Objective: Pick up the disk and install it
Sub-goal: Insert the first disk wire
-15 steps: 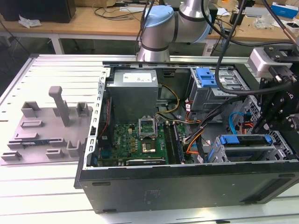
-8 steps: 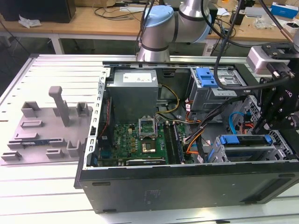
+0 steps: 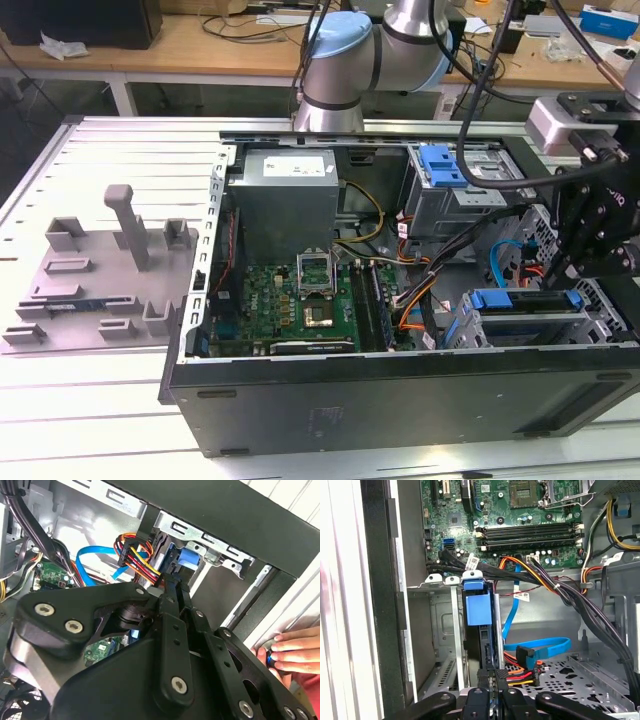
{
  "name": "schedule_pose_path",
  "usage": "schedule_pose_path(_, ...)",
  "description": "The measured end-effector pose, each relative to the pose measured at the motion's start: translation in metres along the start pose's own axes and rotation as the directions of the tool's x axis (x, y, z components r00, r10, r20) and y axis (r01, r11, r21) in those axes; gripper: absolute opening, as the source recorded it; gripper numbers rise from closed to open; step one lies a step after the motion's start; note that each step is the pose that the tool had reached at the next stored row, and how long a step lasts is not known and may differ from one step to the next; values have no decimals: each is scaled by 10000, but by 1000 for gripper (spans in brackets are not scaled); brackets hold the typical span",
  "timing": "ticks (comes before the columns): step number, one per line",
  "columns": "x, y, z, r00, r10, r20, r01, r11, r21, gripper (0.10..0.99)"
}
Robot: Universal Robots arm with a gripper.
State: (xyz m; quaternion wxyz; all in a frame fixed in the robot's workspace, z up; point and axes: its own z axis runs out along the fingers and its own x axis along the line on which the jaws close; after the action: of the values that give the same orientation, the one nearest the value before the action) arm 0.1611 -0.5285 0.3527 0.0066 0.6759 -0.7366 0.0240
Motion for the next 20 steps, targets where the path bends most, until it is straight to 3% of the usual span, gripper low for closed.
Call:
schedule_pose_path(2,0,0,3,10000,0,16,0,10000,-2,165)
schedule_pose_path(3,0,0,5,10000,1,79,-1,10000,-8,165)
schedule_pose_path(5,0,0,5,9994,8,359,-7,10000,-33,165)
schedule_pose_path(10,1,-12,5,9993,7,362,-6,10000,-46,165)
schedule_pose_path(14,16,-22,6,9991,19,418,-17,10000,-52,165)
schedule_pose_path(17,39,-24,7,9989,221,407,-216,9997,-138,165)
schedule_pose_path(20,39,-23,7,9989,-192,419,197,9998,-99,165)
